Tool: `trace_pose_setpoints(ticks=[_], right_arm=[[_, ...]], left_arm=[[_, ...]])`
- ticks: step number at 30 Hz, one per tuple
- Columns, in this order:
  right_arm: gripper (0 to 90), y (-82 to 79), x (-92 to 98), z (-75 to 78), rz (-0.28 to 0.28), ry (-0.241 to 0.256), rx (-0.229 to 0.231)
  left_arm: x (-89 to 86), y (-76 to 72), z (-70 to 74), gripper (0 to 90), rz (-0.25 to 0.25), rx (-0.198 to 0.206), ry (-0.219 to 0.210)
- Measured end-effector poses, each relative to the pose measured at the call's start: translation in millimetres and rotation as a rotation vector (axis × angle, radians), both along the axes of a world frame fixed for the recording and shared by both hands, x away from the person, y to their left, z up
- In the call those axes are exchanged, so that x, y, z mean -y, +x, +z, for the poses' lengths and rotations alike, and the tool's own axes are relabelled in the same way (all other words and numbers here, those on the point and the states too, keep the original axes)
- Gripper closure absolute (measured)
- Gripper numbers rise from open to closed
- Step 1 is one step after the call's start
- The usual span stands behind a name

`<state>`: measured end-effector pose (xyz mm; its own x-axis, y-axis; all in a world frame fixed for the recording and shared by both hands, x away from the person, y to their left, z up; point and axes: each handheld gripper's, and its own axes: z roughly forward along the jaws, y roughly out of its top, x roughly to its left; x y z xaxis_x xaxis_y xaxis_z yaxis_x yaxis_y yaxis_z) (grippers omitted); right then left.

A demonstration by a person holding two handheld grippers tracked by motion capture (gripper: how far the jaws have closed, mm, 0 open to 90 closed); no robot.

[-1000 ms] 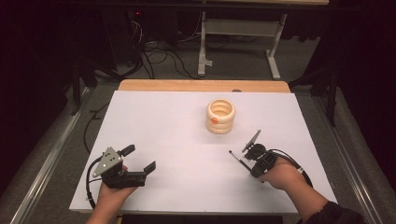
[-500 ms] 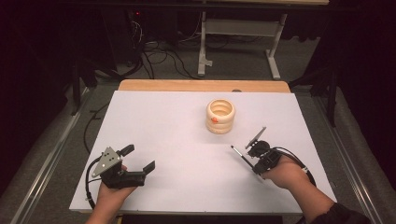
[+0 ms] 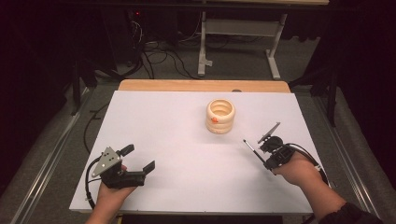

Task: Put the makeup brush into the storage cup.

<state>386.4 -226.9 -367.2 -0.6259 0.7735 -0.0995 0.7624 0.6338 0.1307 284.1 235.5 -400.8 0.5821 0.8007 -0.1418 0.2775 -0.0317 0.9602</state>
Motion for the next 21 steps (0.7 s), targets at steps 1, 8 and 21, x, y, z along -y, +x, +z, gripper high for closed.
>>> trace_pose_setpoints(ticks=[1,8,21], right_arm=[[86.4,0.0,1.5,-0.3,-0.012,0.006,0.000],[86.4,1.1,7.3,-2.1,-0.023,0.014,0.001],[86.4,-1.6,4.3,0.0,-0.030,0.070,0.089]], left_arm=[[0.1,0.1,0.0,0.7,0.000,0.000,0.000],[-0.1,-0.1,0.0,0.7,0.002,0.000,-0.001],[-0.7,-0.1,0.0,0.7,0.004,0.001,-0.002]])
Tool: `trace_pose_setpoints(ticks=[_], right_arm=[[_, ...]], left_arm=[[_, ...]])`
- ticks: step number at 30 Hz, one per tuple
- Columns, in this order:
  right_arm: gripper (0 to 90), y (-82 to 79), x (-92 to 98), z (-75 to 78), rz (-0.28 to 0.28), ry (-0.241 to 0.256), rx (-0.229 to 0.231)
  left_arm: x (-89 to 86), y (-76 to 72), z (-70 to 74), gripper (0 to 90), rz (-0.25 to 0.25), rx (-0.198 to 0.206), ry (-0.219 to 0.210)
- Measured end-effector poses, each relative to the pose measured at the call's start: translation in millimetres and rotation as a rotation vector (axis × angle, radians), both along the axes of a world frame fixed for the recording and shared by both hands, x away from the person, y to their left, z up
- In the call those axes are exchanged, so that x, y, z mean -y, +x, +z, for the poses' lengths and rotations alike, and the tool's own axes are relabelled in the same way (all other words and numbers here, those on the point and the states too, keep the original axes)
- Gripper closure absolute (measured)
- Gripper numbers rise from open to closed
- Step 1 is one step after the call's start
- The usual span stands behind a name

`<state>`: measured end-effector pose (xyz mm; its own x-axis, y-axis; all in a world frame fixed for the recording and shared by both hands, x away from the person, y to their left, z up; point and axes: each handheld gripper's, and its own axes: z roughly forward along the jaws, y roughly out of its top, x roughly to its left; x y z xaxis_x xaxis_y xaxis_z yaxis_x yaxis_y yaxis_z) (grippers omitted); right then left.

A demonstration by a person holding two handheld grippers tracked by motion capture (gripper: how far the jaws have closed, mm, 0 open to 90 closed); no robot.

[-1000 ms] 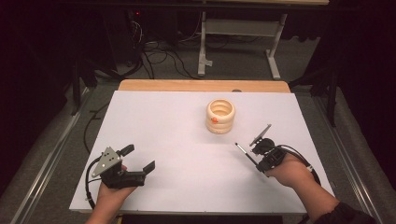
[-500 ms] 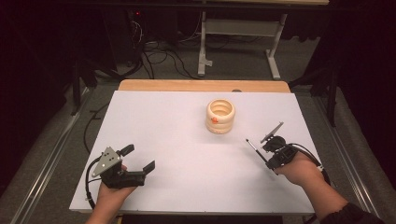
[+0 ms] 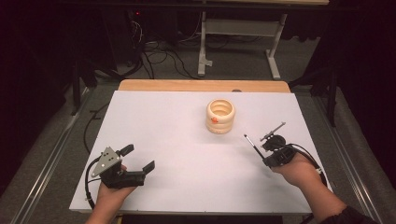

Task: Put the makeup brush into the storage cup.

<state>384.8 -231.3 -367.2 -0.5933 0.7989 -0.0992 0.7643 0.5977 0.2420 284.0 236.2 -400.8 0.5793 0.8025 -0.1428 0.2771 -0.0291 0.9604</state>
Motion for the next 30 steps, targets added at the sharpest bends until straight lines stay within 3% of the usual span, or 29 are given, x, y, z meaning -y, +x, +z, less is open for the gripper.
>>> trace_pose_setpoints(ticks=[30], right_arm=[[86.5,-21.8,9.9,-9.8,-0.070,0.224,0.240]], left_arm=[[2.1,-0.4,-0.7,0.7,-0.005,-0.004,0.007]])
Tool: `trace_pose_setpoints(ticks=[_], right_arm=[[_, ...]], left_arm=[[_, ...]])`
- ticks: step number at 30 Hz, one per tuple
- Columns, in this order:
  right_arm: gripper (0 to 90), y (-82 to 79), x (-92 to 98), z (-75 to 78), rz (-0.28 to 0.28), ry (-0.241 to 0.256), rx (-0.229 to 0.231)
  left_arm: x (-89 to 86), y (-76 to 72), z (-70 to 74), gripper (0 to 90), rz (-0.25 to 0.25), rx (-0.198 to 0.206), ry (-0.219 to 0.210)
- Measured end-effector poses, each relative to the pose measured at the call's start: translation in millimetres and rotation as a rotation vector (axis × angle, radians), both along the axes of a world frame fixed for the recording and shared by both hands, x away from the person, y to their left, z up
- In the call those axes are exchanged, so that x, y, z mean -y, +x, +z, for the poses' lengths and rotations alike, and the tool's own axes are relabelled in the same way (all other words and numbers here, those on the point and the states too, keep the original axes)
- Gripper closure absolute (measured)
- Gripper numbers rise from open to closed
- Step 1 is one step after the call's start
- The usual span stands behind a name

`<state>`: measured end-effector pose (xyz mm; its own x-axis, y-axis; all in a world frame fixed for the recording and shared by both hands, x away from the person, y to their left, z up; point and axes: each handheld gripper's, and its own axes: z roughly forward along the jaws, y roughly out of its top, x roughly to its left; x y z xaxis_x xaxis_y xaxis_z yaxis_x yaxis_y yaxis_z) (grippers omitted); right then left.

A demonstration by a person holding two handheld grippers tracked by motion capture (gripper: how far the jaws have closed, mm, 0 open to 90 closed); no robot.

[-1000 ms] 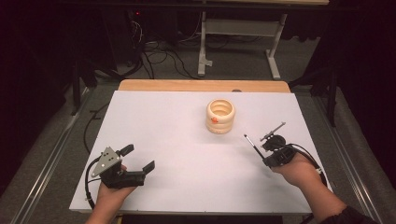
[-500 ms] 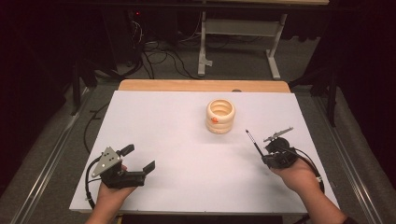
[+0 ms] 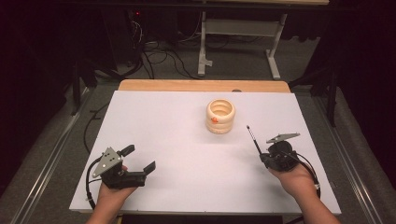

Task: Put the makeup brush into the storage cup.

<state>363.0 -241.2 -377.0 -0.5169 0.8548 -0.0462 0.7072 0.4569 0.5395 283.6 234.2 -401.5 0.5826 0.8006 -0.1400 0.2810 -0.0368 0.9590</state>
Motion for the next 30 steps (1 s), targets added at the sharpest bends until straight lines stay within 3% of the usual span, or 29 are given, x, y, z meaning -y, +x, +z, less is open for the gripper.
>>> trace_pose_setpoints(ticks=[5,30], right_arm=[[86.5,-1.4,0.8,-4.4,-0.005,0.067,0.025],[86.4,-8.2,6.8,-9.3,-0.012,0.189,0.172]], left_arm=[[0.7,0.0,-0.6,0.7,0.001,0.000,0.002],[3.9,2.0,-6.4,0.7,0.009,-0.019,0.024]])
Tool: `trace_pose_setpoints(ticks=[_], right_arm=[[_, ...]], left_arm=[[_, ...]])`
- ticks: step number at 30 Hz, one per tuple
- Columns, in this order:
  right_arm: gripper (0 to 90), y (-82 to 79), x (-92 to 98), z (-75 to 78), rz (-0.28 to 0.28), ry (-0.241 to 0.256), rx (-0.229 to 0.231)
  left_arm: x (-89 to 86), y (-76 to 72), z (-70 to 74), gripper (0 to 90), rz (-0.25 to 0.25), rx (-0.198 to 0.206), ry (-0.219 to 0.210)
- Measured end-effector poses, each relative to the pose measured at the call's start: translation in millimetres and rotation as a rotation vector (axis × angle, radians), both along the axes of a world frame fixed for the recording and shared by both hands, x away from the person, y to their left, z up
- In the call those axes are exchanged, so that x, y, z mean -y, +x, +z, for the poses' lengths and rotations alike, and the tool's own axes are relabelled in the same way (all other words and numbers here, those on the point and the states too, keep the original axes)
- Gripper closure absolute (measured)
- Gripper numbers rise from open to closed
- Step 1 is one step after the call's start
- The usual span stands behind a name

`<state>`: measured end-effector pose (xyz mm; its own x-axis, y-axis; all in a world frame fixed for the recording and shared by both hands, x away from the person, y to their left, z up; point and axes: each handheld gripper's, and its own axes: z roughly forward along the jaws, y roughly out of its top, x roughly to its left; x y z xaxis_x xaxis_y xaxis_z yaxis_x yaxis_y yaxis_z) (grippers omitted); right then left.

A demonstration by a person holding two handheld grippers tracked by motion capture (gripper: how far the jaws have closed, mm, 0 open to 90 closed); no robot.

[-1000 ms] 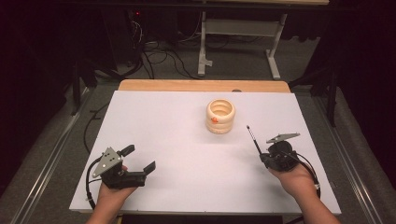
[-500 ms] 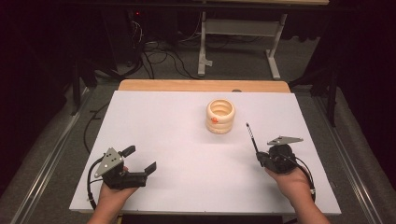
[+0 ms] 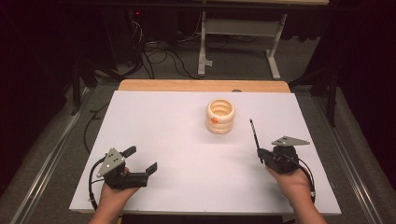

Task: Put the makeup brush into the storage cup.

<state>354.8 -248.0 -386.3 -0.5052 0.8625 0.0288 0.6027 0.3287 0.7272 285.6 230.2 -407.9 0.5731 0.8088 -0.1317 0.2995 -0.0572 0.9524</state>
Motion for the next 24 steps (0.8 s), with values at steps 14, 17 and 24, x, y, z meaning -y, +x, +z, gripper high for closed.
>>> trace_pose_setpoints(ticks=[14,17,24], right_arm=[[86.5,-2.9,5.8,-7.5,-0.014,0.075,0.048],[86.5,-4.6,5.9,-7.9,-0.015,0.090,0.059],[86.5,-8.2,5.9,-9.5,-0.010,0.105,0.086]], left_arm=[[-0.9,1.1,-2.3,0.7,0.006,-0.009,0.006],[-1.2,2.0,-3.2,0.7,0.008,-0.011,0.007],[-0.5,2.3,-3.8,0.7,0.011,-0.016,0.008]])
